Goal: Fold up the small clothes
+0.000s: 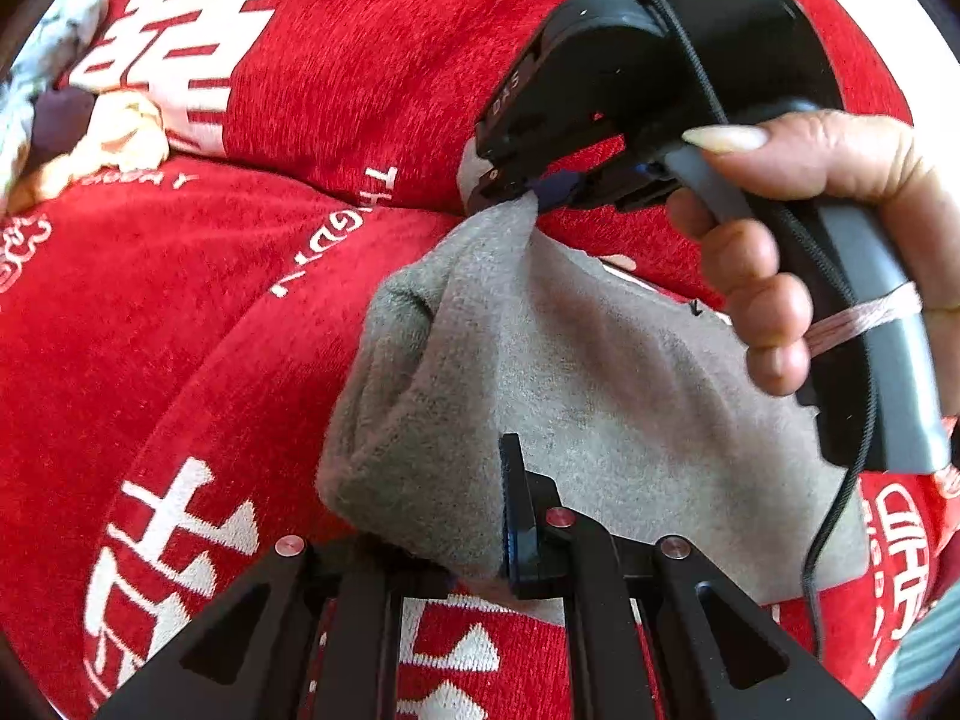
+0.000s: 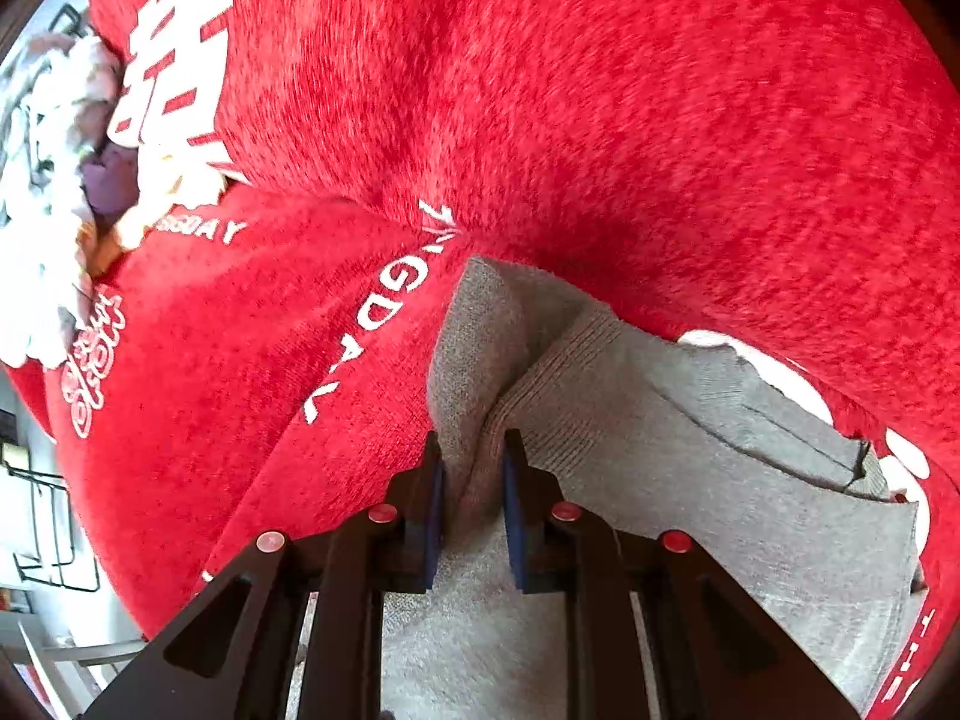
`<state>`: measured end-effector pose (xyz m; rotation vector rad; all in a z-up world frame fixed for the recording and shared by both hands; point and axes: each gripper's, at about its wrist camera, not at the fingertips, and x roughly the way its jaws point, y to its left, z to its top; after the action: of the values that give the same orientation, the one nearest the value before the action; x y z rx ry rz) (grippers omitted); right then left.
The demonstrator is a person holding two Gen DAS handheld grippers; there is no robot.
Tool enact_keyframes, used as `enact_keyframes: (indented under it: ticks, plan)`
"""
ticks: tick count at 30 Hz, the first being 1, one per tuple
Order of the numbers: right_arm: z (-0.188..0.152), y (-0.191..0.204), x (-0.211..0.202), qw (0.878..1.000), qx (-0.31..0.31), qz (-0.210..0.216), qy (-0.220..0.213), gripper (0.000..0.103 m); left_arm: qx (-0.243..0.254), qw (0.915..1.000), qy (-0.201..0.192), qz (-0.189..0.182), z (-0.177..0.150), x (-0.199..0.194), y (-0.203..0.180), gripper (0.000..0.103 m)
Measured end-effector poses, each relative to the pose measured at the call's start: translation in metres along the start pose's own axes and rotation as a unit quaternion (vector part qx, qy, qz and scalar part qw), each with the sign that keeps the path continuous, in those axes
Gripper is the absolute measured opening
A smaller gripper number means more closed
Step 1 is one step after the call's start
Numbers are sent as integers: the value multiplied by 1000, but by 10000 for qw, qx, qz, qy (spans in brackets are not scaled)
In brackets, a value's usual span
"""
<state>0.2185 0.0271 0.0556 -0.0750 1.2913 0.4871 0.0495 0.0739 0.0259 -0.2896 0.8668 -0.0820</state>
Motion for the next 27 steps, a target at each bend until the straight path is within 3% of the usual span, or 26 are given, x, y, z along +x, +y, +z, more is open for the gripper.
enact_keyframes:
  ticks: [18,27]
  plan:
    - [-7,-28,-69,9973,104,491,-543,18,558,9973,-61,468,7,-27,-45,10]
    - [-19,-63,-101,9932,255,856,-742,17,940,9934,-150,636,12,-49,-76,10]
